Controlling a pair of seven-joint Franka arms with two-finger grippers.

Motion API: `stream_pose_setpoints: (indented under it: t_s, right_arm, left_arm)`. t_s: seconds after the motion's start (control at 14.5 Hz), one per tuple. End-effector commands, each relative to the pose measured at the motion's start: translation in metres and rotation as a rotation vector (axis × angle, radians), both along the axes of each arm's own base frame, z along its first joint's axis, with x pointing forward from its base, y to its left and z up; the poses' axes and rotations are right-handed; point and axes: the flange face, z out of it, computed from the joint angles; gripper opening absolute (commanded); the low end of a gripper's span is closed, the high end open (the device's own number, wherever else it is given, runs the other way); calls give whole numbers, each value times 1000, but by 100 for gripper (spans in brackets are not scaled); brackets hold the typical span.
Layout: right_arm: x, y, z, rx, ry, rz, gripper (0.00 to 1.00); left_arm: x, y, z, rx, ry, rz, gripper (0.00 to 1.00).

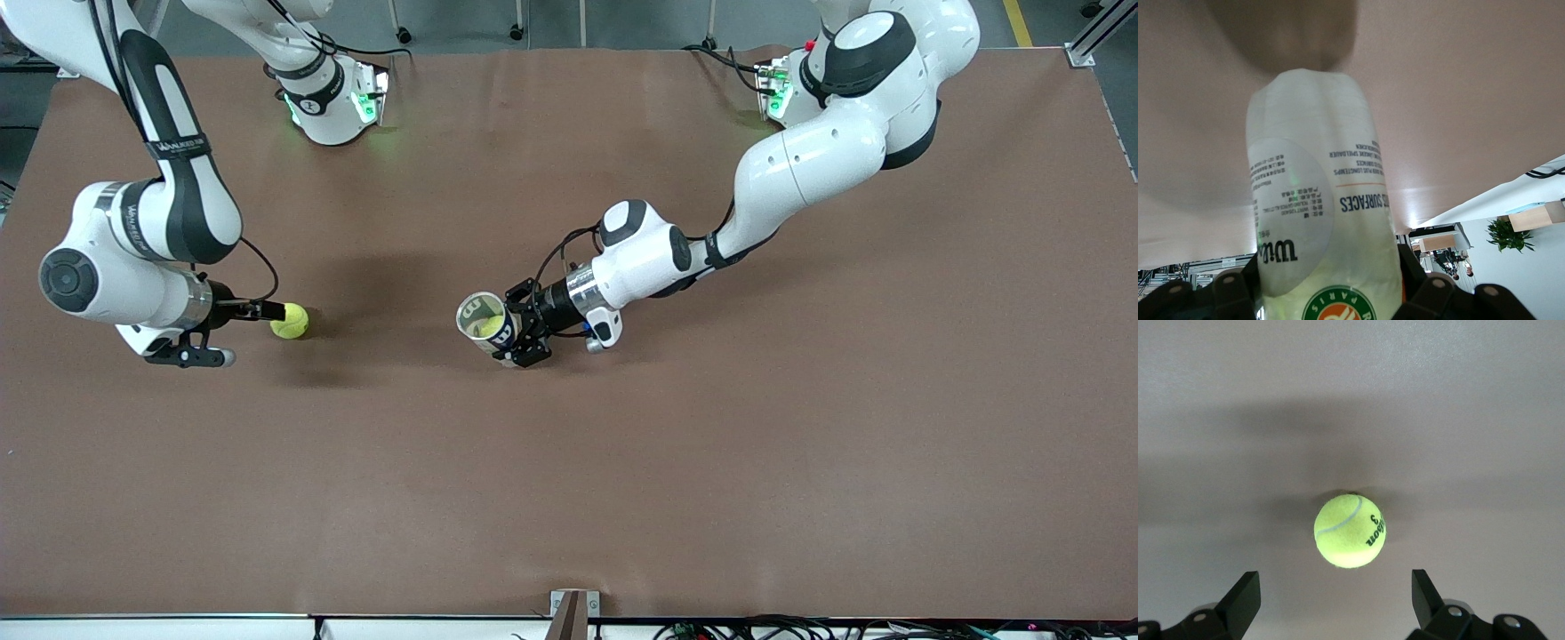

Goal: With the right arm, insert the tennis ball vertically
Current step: 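Grasp the second tennis ball with the right gripper and lift it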

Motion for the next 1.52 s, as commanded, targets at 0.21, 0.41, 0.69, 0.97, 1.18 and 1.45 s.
stream_pose_setpoints:
  t_s: [0.21, 0.41, 0.69, 0.97, 1.18, 1.45]
  right_arm:
    - [-4, -3, -16, -50, -36, 51, 100]
    - [-6, -9, -38, -48, -30, 42, 100]
    - [-10, -8, -60, -44, -15, 42, 100]
    - [-11, -5, -73, -42, -8, 45, 100]
    - [-12, -4, -85, -40, 1, 47, 100]
    - [-13, -4, -92, -39, 12, 49, 89]
  left_arm:
    - [-1, -5, 2, -13, -24, -2, 77]
    - [-1, -5, 2, -13, -25, -3, 77]
    - [-1, -5, 1, -13, -23, -3, 77]
    - [-2, -5, 0, -11, -19, -4, 74]
    - [-3, -6, 1, -13, -15, -2, 74]
    - [-3, -5, 1, -13, -13, -1, 74]
